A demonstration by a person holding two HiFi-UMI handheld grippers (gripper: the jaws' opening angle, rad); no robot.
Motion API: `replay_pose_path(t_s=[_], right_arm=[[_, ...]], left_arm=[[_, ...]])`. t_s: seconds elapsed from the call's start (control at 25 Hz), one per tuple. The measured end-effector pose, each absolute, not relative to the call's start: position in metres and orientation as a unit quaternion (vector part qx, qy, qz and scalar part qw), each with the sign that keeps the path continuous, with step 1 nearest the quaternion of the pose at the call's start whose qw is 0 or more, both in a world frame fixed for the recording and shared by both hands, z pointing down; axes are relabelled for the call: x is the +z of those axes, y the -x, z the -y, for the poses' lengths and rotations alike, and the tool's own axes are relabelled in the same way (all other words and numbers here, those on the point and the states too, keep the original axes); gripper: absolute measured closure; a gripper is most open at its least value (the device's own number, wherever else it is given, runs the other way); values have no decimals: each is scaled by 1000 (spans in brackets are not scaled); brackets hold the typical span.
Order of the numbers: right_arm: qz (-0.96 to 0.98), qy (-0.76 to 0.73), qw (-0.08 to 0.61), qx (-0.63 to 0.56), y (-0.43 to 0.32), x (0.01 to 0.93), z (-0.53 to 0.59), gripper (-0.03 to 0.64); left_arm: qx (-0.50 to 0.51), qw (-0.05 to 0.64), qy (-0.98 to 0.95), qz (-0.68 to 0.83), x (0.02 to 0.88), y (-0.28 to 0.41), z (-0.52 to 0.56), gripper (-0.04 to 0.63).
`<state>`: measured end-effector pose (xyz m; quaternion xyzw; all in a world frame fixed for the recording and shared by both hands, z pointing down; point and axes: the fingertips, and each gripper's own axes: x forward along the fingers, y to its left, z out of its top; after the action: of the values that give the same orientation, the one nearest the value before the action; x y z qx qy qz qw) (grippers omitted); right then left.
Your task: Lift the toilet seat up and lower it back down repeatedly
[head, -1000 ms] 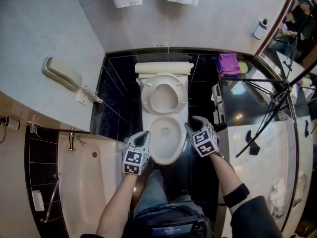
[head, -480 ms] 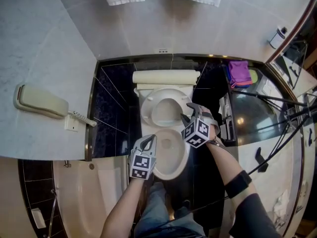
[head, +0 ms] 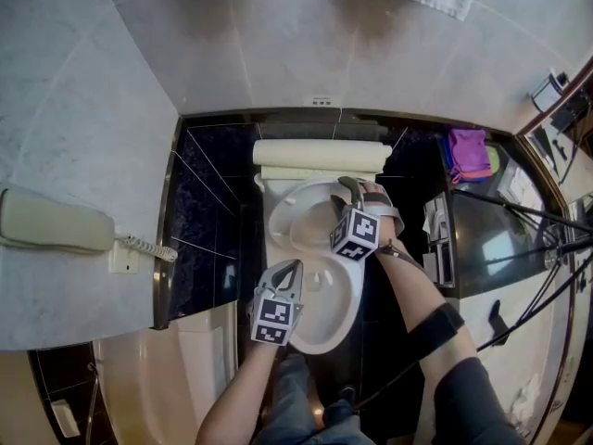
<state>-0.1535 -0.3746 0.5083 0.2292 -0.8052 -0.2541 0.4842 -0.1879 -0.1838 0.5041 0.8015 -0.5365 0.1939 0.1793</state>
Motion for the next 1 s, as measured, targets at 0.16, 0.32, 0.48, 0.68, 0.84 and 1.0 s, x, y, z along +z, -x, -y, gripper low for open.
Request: replay_pose_path(t_s=[0.16,0.32,0.48,0.68,0.84,1.0], right_arm=[[795,-222,499,-266,160,520,389,438],[784,-213,508,-286,163,529,394,515],[782,-215,508,-292,163,525,394,520],[782,-212,510,-289,163,525,383,522],[785,-209,505,-291,156,518,357,526],[788,-209,496,-299,149,513,321,531]], left_arm=[[190,181,-800,539,508,199,188,603],[186,185,-798,543,513,208,187,603],[183,193,-793,549,520,212,185,603],[188,202,-790,548,527,208,177,603],[192,209,-788,547,532,200,166,603],[194,221,-784,547,541,191,153,603]])
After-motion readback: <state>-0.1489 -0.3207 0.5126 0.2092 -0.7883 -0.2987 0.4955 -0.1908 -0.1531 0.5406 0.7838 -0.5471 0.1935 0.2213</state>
